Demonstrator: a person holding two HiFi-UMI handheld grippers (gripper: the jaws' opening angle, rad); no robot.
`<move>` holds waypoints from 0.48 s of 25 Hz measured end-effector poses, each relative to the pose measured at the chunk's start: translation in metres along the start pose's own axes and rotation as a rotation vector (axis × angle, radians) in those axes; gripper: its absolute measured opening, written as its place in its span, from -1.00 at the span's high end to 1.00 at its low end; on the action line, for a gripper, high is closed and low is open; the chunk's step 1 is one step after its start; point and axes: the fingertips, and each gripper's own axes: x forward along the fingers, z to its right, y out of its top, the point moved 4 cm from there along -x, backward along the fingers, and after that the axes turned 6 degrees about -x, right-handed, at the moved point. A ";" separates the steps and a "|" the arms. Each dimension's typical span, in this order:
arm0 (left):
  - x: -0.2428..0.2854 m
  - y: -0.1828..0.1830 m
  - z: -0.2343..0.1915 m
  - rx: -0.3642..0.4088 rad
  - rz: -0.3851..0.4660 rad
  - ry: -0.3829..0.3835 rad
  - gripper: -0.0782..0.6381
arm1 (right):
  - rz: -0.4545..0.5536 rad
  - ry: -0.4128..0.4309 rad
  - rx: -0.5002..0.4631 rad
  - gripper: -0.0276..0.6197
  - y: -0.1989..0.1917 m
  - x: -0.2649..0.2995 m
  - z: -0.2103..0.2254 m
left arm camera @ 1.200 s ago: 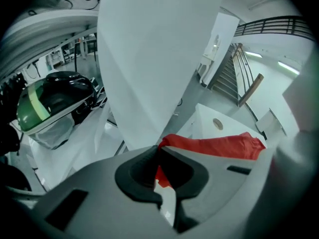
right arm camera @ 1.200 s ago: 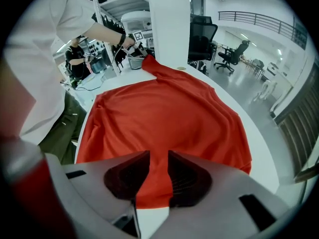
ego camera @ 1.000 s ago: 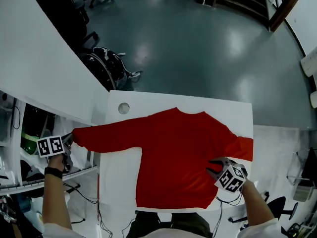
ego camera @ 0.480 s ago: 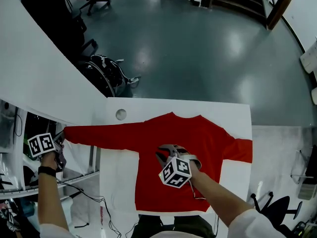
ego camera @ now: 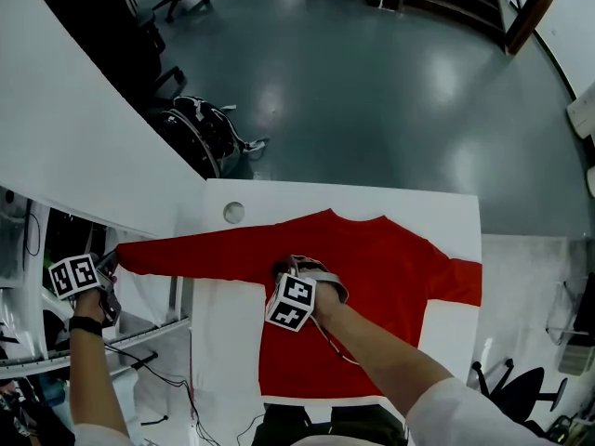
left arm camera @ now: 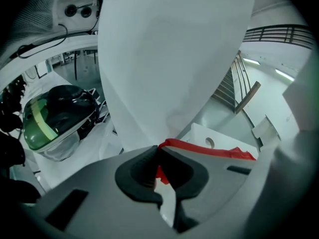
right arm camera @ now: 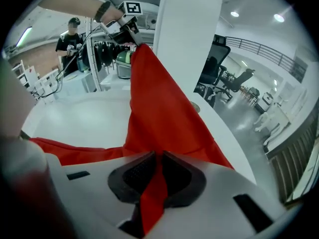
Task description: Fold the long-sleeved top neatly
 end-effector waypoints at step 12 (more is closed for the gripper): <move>-0.008 -0.004 -0.017 -0.010 -0.024 -0.003 0.72 | 0.004 0.019 -0.013 0.76 0.014 0.009 -0.002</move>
